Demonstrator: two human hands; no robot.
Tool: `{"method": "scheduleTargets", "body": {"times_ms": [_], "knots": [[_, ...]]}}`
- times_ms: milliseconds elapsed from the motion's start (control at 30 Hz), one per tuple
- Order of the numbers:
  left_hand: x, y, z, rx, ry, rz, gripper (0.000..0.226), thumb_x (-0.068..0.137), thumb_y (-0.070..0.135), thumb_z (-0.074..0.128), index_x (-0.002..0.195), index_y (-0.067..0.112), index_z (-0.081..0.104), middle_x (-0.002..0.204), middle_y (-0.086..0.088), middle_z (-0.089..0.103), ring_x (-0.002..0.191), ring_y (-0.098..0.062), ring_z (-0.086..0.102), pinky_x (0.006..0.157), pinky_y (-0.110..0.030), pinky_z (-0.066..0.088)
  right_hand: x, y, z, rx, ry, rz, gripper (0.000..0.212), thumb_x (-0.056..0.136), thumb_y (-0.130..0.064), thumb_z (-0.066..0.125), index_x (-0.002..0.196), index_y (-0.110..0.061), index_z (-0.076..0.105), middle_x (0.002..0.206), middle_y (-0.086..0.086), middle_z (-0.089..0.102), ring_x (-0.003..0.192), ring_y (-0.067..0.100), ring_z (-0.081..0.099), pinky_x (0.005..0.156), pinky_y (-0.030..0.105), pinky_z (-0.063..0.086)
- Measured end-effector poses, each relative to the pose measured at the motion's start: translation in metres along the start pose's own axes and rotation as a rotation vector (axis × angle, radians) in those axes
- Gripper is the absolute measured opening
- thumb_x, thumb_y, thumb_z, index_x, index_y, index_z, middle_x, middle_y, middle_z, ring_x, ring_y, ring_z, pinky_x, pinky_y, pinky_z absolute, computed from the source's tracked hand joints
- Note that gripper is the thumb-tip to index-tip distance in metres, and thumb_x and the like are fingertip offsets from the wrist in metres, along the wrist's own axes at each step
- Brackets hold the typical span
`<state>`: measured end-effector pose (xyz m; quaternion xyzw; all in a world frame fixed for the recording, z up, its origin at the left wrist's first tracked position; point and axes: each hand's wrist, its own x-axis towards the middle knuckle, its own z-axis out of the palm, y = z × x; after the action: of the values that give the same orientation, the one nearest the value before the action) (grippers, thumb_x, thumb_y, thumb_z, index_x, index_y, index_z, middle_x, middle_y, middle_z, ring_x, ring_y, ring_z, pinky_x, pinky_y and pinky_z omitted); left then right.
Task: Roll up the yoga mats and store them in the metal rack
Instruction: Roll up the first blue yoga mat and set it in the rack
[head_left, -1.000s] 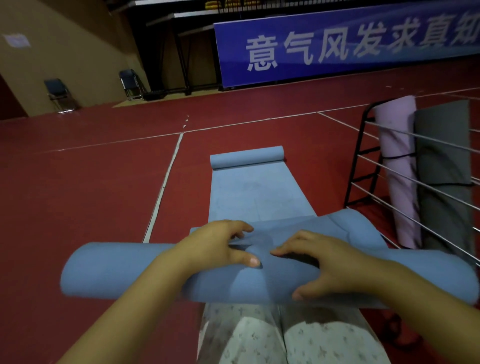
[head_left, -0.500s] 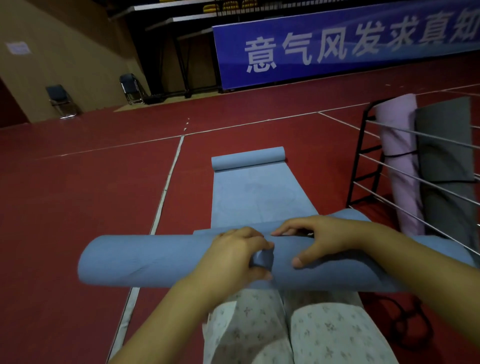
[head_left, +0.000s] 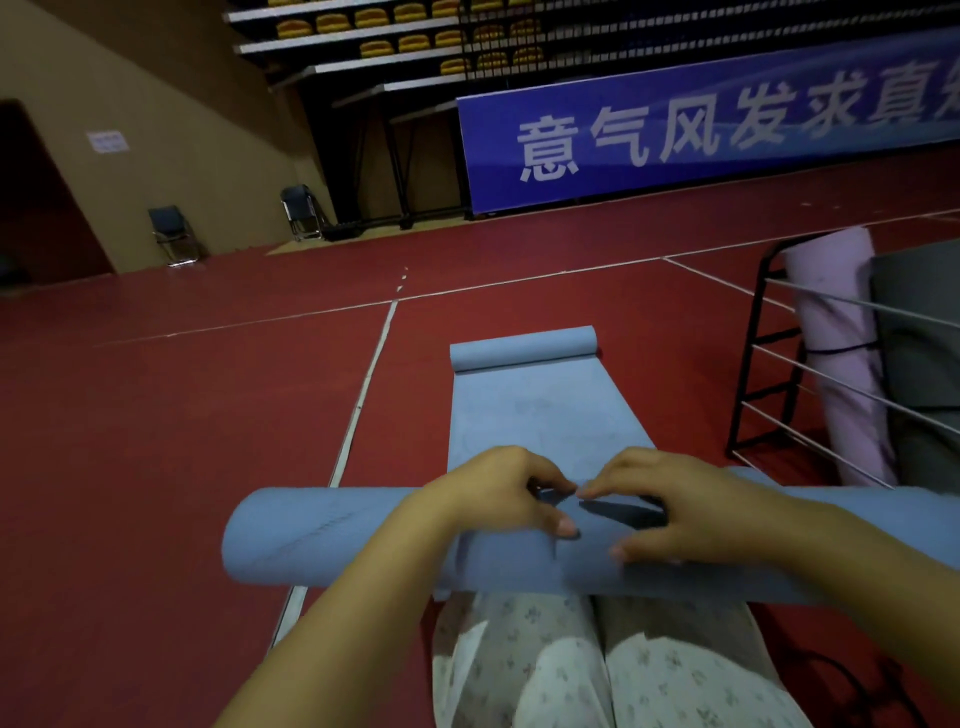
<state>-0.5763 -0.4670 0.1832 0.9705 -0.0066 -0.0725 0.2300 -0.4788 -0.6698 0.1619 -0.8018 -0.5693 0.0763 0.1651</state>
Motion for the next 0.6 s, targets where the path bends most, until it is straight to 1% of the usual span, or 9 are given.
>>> {"method": "scheduleTargets", "body": {"times_ms": [67, 100, 167, 267, 333, 400, 467, 533, 600], "knots": [[0.004, -0.003, -0.005, -0.043, -0.019, -0.013, 0.049, 0.078, 0.038, 0.076, 0.123, 0.023, 0.064, 0.112, 0.010, 0.066, 0.089, 0.003, 0.055, 0.075, -0.008, 0.038, -0.001, -0.001, 0.012, -0.022, 0.044, 0.001, 0.070, 0.061, -0.076, 0.051, 0.127, -0.052, 0.047, 0.122, -0.023, 0.044, 0.112, -0.002, 0.045, 0.096, 0.024, 0.041], [0.007, -0.005, -0.005, -0.062, -0.025, -0.020, 0.049, 0.079, 0.038, 0.075, 0.124, 0.023, 0.063, 0.117, 0.009, 0.065, 0.095, 0.001, 0.055, 0.078, -0.009, 0.039, -0.001, 0.001, 0.017, -0.033, 0.084, 0.002, 0.073, 0.060, -0.076, 0.053, 0.128, -0.050, 0.048, 0.121, -0.022, 0.044, 0.112, -0.001, 0.045, 0.094, 0.024, 0.040], [0.009, -0.007, -0.005, -0.091, -0.029, -0.026, 0.049, 0.079, 0.038, 0.074, 0.125, 0.024, 0.063, 0.122, 0.008, 0.064, 0.102, -0.001, 0.056, 0.085, -0.013, 0.041, 0.001, 0.006, 0.023, -0.022, 0.137, 0.006, 0.073, 0.059, -0.075, 0.057, 0.127, -0.049, 0.049, 0.118, -0.021, 0.046, 0.110, 0.001, 0.047, 0.091, 0.025, 0.040], [0.008, -0.010, 0.002, -0.073, 0.023, -0.013, 0.048, 0.080, 0.041, 0.073, 0.123, 0.024, 0.062, 0.122, 0.007, 0.063, 0.108, -0.004, 0.056, 0.092, -0.020, 0.044, 0.004, 0.011, 0.022, 0.028, 0.140, 0.020, 0.067, 0.061, -0.071, 0.062, 0.123, -0.049, 0.051, 0.114, -0.021, 0.047, 0.107, -0.001, 0.048, 0.091, 0.024, 0.042], [0.004, -0.015, 0.012, 0.049, 0.170, 0.023, 0.049, 0.080, 0.046, 0.070, 0.122, 0.022, 0.063, 0.119, 0.004, 0.064, 0.108, -0.011, 0.057, 0.091, -0.022, 0.044, 0.006, 0.013, 0.020, 0.057, 0.123, 0.027, 0.063, 0.064, -0.064, 0.070, 0.123, -0.048, 0.052, 0.113, -0.021, 0.047, 0.106, -0.002, 0.048, 0.091, 0.021, 0.042], [-0.004, -0.018, 0.023, 0.198, 0.370, 0.136, 0.046, 0.083, 0.049, 0.064, 0.118, 0.019, 0.065, 0.112, 0.000, 0.065, 0.101, -0.018, 0.061, 0.085, -0.025, 0.044, 0.008, 0.013, 0.017, 0.084, 0.123, 0.028, 0.061, 0.067, -0.055, 0.076, 0.122, -0.045, 0.053, 0.113, -0.018, 0.049, 0.105, -0.002, 0.049, 0.091, 0.021, 0.043], [-0.012, -0.017, 0.033, 0.324, 0.511, 0.268, 0.044, 0.081, 0.050, 0.057, 0.111, 0.020, 0.067, 0.106, 0.001, 0.067, 0.095, -0.020, 0.063, 0.081, -0.030, 0.046, 0.012, 0.013, 0.013, 0.111, 0.113, 0.033, 0.058, 0.068, -0.049, 0.079, 0.120, -0.044, 0.054, 0.113, -0.015, 0.051, 0.105, 0.000, 0.052, 0.092, 0.025, 0.045], [-0.018, -0.014, 0.041, 0.389, 0.585, 0.307, 0.047, 0.074, 0.054, 0.051, 0.108, 0.025, 0.068, 0.108, 0.003, 0.067, 0.096, -0.018, 0.064, 0.080, -0.036, 0.049, 0.018, 0.017, 0.009, 0.152, 0.083, 0.043, 0.053, 0.068, -0.046, 0.080, 0.114, -0.047, 0.054, 0.113, -0.012, 0.053, 0.106, 0.001, 0.053, 0.094, 0.027, 0.044], [-0.022, -0.010, 0.045, 0.418, 0.597, 0.270, 0.050, 0.071, 0.057, 0.049, 0.108, 0.029, 0.066, 0.112, 0.003, 0.066, 0.099, -0.020, 0.063, 0.080, -0.040, 0.050, 0.023, 0.022, 0.005, 0.206, 0.039, 0.070, 0.051, 0.065, -0.049, 0.079, 0.111, -0.049, 0.056, 0.113, -0.012, 0.054, 0.107, 0.000, 0.053, 0.096, 0.028, 0.045]]}}
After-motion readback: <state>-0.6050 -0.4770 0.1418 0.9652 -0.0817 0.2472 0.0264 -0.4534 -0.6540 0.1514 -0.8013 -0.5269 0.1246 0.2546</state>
